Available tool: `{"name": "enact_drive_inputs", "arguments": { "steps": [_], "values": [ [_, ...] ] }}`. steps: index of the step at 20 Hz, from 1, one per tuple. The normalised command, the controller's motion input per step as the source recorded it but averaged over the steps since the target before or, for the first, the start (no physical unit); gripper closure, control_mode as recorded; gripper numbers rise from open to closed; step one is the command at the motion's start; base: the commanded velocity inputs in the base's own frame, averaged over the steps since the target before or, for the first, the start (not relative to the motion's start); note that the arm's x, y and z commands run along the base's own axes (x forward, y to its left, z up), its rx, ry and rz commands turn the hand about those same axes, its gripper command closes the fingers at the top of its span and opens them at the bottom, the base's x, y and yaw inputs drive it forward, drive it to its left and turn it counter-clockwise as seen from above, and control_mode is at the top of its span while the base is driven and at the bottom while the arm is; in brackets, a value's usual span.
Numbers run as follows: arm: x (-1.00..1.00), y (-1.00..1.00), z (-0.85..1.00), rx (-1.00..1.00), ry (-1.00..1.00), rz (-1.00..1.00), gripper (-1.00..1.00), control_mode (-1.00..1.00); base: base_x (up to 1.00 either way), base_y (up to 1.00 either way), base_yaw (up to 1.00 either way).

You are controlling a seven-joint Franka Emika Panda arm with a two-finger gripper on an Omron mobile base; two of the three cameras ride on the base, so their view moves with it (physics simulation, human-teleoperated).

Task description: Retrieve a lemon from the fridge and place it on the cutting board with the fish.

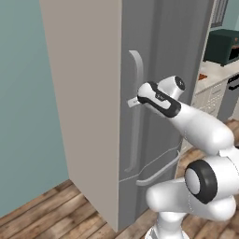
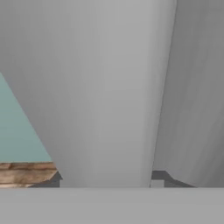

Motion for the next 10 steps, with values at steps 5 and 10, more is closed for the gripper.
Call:
{"name": "enact_drive_inputs", "arguments": {
  "steps": [5,10],
  "values": [
    [-0.47,-0.66,0.00,-0.01,0.00,0.00,1.00,-1.00,0.00,0.00,0.00],
    [-0.75,-1.00,0.00,0.02,-0.02,0.00,1.00,-1.00,0.00,0.00,0.00]
  ]
}}
